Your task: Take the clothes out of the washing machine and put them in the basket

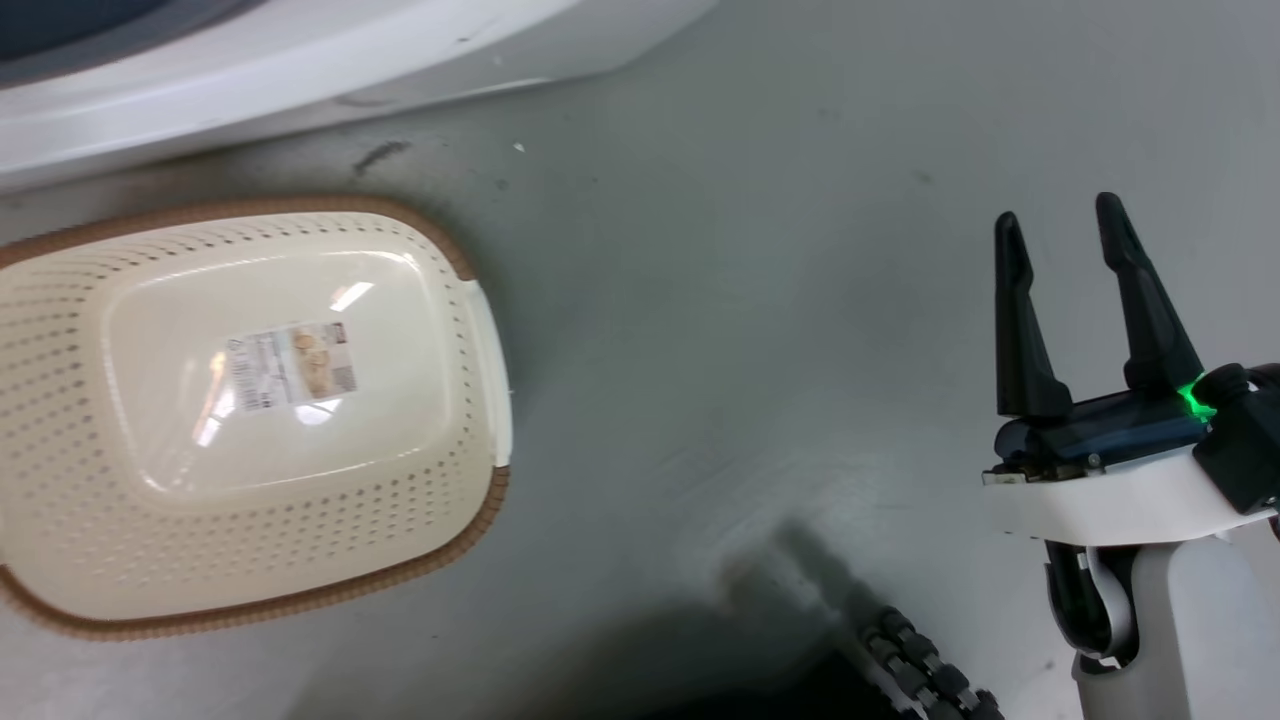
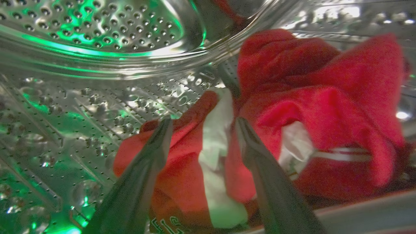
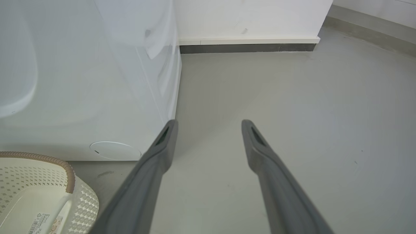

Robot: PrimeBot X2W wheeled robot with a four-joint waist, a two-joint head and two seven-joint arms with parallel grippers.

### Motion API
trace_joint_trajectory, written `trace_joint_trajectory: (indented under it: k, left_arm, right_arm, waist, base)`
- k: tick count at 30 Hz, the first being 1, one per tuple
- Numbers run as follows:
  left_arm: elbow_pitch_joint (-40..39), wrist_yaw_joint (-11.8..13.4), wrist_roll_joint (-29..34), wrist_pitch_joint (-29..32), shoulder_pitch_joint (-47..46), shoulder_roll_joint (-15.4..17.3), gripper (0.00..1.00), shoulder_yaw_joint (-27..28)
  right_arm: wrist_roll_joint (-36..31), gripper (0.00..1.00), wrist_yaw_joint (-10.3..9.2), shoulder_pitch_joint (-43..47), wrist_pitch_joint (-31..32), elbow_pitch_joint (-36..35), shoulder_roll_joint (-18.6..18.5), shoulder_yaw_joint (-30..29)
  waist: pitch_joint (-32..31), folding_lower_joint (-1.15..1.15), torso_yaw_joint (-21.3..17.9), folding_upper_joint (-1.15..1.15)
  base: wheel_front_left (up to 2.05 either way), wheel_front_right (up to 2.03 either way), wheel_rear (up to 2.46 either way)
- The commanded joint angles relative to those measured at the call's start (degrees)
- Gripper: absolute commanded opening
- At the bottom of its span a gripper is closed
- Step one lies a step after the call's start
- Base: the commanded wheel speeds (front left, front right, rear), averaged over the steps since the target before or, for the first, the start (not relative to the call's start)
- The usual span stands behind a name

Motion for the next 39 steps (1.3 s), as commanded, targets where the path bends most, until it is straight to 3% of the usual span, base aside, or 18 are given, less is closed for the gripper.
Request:
trace_joint_trajectory:
  k: [1,10,19,23,25,32,39]
  left_arm:
    - [2.1,0.1,0.8,3.0,-3.4,1.1,1.0,-0.6]
    - [7.6,0.1,-0.3,19.8,-13.0,5.4,1.0,-5.6]
    - [9.2,0.5,-4.5,27.3,-13.0,5.9,1.0,-6.8]
    - [9.4,0.5,-4.8,27.1,-12.3,6.4,1.0,-7.2]
    - [9.7,0.4,-4.9,26.8,-12.3,6.6,0.0,-7.3]
    - [9.5,0.5,-4.4,21.9,-14.3,7.1,0.0,-7.3]
    - [11.6,0.4,-5.0,13.0,-13.8,4.4,0.0,-7.4]
  right_arm:
    - [0.6,1.0,-0.06,-0.9,-0.1,-0.5,0.2,0.8]
    - [3.2,1.0,-0.06,-0.6,-0.1,-1.7,0.2,3.5]
    - [5.5,1.0,-0.06,-0.5,-0.1,-2.5,0.2,5.4]
    - [6.1,1.0,-0.06,-0.6,-0.1,-3.2,0.2,5.5]
    - [6.2,1.0,-0.06,-0.6,-0.1,-3.4,0.2,5.4]
    - [5.5,1.0,-0.05,-1.6,-0.1,-3.9,0.2,5.8]
    - [4.1,1.0,-0.06,-1.8,-0.1,-3.2,0.2,4.8]
  waist:
    - [2.9,-0.01,-2.8,0.0]
    - [6.4,-0.01,-7.1,0.0]
    - [8.5,-0.01,-8.8,0.0]
    - [8.8,-0.01,-8.7,0.0]
    - [8.9,-0.01,-8.7,0.0]
    - [9.1,-0.01,-8.4,0.0]
    - [7.1,-0.01,-6.5,0.0]
  base:
    - [0.0,0.0,0.0]
    - [0.0,0.0,0.0]
    - [0.0,0.0,0.0]
    - [0.0,0.0,0.0]
    - [0.0,0.0,0.0]
    - [0.0,0.0,0.0]
    - [0.0,0.0,0.0]
